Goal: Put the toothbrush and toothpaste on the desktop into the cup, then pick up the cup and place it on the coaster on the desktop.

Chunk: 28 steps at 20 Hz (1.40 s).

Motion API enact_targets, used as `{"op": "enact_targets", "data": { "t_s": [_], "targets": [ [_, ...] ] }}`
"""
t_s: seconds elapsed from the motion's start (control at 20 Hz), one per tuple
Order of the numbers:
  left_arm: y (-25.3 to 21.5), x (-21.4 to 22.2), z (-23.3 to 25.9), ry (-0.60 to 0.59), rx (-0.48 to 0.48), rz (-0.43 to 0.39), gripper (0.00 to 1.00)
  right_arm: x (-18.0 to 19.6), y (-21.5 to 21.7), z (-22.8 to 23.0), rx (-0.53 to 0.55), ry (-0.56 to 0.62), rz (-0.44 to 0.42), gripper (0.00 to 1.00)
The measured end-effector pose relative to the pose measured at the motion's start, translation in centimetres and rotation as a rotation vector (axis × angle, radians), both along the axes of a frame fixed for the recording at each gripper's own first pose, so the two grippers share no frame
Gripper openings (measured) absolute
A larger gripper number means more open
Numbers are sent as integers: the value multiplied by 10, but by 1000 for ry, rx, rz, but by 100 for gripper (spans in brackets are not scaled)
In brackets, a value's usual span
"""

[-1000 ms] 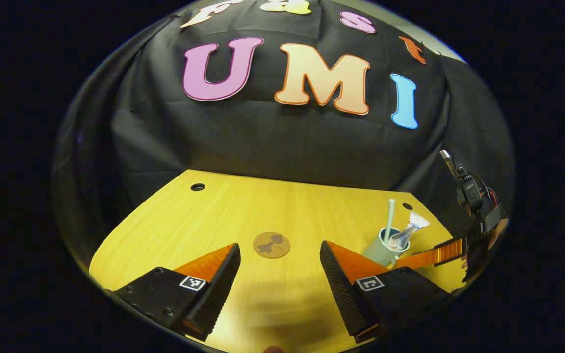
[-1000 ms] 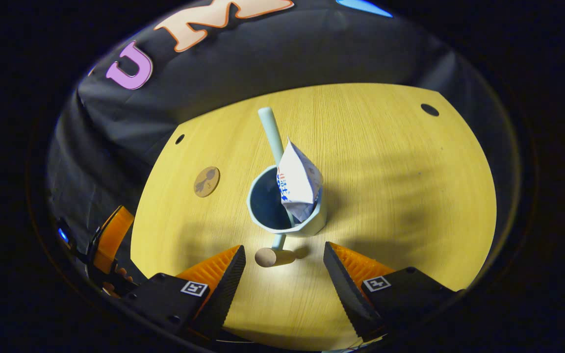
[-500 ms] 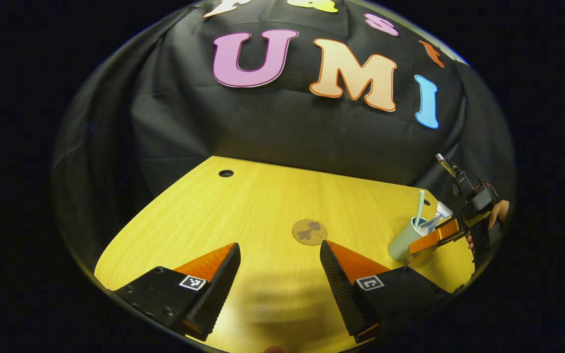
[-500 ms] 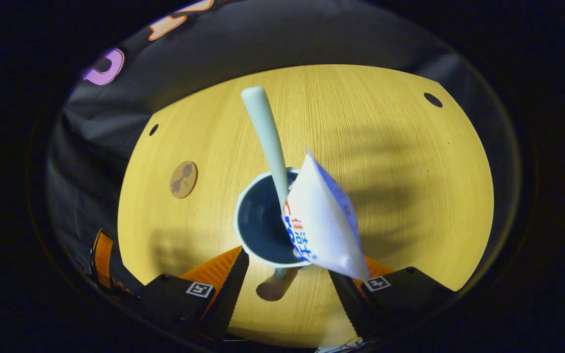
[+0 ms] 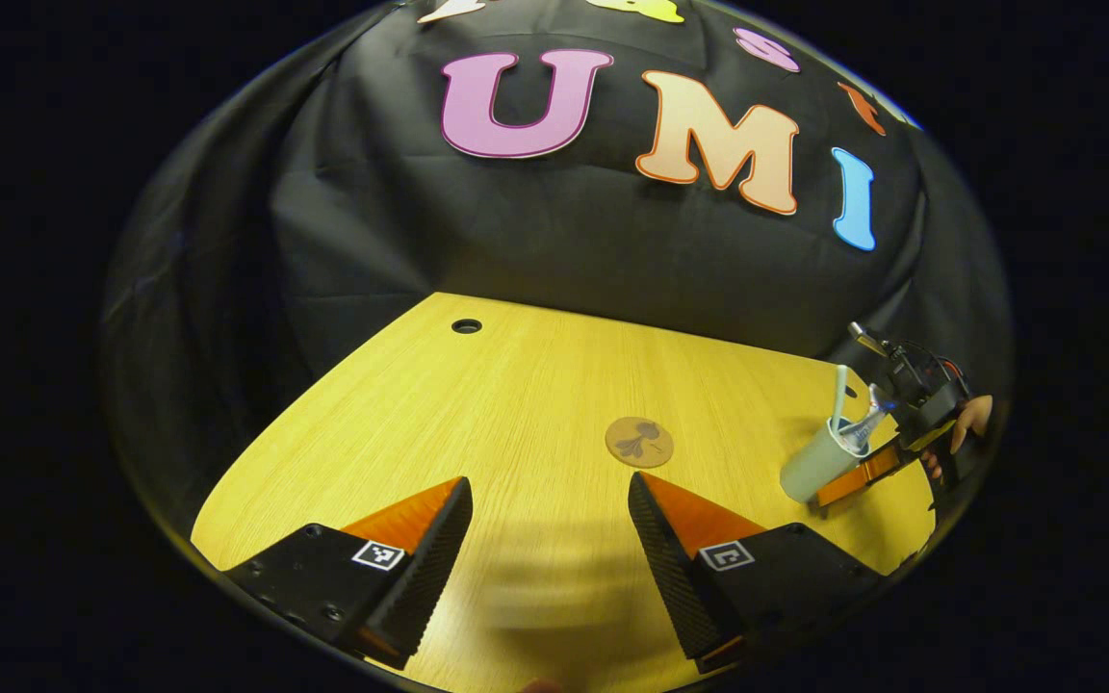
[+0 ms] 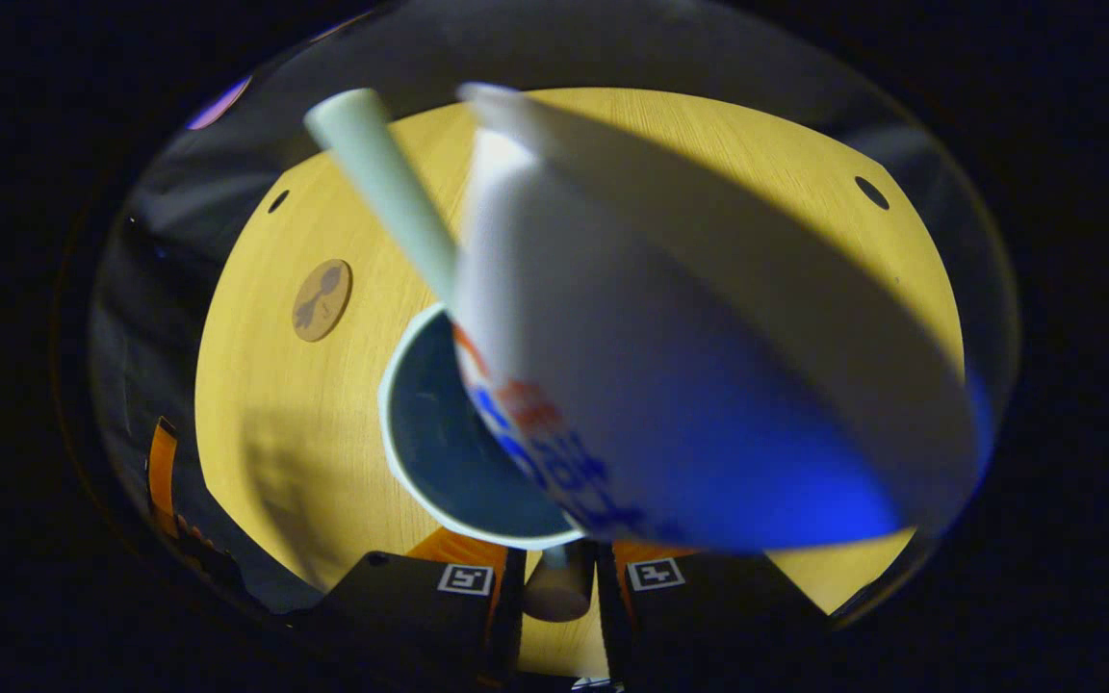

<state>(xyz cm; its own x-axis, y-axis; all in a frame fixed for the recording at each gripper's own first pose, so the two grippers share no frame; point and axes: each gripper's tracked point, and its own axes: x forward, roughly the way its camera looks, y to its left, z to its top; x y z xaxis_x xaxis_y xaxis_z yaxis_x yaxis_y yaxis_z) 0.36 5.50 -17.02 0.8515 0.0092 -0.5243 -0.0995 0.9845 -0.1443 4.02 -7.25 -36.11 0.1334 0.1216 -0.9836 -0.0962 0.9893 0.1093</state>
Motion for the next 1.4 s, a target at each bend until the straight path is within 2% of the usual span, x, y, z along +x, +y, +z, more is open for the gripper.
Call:
{"op": "enact_targets", "data": {
  "t_s": [0.05, 0.1, 0.15, 0.2, 0.35, 0.4, 0.45, 0.6, 0.65, 0.7, 0.75, 0.8, 0.85, 0.9, 0.95, 1.0, 1.05, 1.1, 1.15, 1.25, 1.3, 1.4],
  "targets": [
    [2, 0, -2, 2, -2, -1, 94, 2, 1, -2, 0, -10, -2, 36],
    [2, 1, -2, 2, -5, -5, 94, 4, 3, 1, 4, -24, -16, 29],
    [2, 0, -3, 2, -5, -9, 94, 4, 6, 4, 15, -20, -27, 27],
    [2, 1, -3, 2, -4, -16, 94, 5, 12, 5, 31, -23, -32, 31],
    [5, 3, -5, 0, 4, -30, 94, 11, 33, 15, 95, -50, -54, 31],
    [7, 3, -4, -1, 4, -33, 94, 11, 44, 18, 112, -52, -59, 27],
    [10, 5, -3, 0, 5, -38, 94, 14, 50, 20, 115, -60, -56, 31],
    [20, 8, -4, -1, 6, -45, 94, 21, 77, 30, 138, -81, -45, 31],
    [24, 7, -5, -1, 5, -44, 94, 23, 88, 32, 149, -86, -41, 27],
    [29, 7, -6, 1, 4, -43, 94, 26, 99, 34, 155, -91, -35, 30],
    [35, 5, -6, 3, 4, -40, 94, 29, 106, 38, 157, -101, -25, 26],
    [41, 5, -7, 4, 3, -37, 94, 30, 116, 40, 157, -109, -11, 30],
    [48, 4, -8, 5, 3, -34, 94, 32, 125, 42, 156, -115, 7, 26],
    [54, 3, -10, 7, 3, -29, 94, 34, 135, 44, 152, -122, 22, 30],
    [61, 2, -11, 8, 3, -24, 94, 35, 145, 45, 149, -126, 37, 30],
    [68, 1, -12, 12, 3, -18, 94, 38, 155, 45, 148, -129, 49, 26],
    [75, -1, -14, 14, 2, -13, 94, 41, 165, 44, 147, -130, 59, 26],
    [81, -1, -15, 15, 2, -7, 94, 43, 176, 42, 145, -132, 70, 30],
    [88, -3, -16, 18, 0, -1, 94, 45, 185, 41, 141, -136, 80, 30],
    [100, -6, -19, 22, -6, 10, 94, 51, 201, 37, 124, -137, 103, 26],
    [105, -8, -21, 27, -9, 15, 94, 55, 207, 34, 112, -137, 112, 30],
    [115, -11, -26, 35, -14, 26, 94, 62, 219, 27, 88, -140, 133, 30]
  ]
}}
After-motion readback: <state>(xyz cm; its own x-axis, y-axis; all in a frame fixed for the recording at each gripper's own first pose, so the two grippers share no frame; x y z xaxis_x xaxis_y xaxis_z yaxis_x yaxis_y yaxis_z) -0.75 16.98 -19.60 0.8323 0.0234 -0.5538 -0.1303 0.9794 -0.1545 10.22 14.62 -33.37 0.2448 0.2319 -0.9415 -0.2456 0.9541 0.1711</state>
